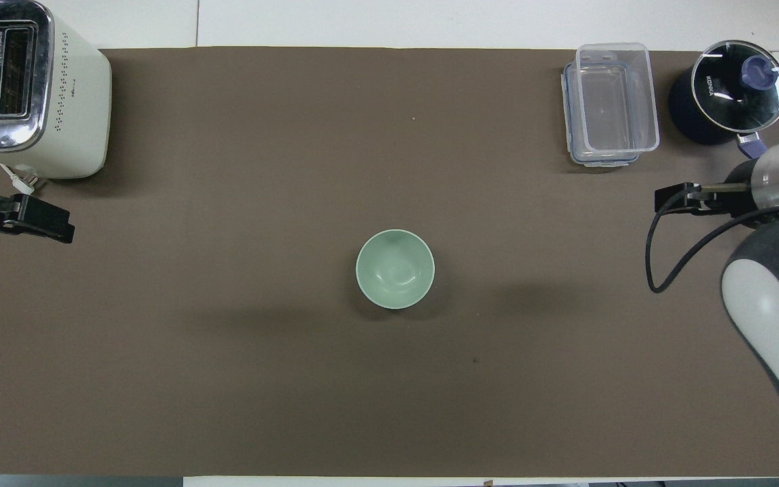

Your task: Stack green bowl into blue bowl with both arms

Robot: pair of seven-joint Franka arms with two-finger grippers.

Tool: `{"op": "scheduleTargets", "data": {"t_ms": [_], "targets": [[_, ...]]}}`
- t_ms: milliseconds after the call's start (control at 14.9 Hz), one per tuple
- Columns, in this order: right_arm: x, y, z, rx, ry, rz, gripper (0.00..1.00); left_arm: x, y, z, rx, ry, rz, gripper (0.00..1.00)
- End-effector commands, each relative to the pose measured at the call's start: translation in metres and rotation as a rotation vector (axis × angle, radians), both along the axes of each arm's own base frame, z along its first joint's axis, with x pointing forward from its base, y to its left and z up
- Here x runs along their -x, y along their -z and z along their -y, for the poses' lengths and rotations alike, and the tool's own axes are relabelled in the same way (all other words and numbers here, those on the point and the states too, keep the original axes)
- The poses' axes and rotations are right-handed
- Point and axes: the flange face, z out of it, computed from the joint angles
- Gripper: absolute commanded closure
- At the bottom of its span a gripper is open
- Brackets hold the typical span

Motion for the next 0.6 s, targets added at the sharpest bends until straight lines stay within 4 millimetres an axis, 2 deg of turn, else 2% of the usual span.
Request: {"op": "scheduleTargets", "data": {"t_ms": [0,134,335,536], "targets": [[-0.002,-0.017,0.020,-0.077,0.045,-0.043,0.00,0.004,-0.003,-0.001,-0.028,0.007,0.014,0.00],[0.003,-0.024,0.030,-0.125,0.075,-0.066,0.00,0.004,-0.003,-0.003,-0.028,0.004,0.014,0.00],[0.013,-0.033,0.030,-0.114,0.072,-0.106,0.00,0.005,-0.003,-0.001,-0.029,0.007,0.008,0.00],[0.014,-0.044,0.033,-0.081,-0.003,-0.131,0.00,0.005,-0.003,-0.001,-0.029,0.007,0.008,0.00]]}}
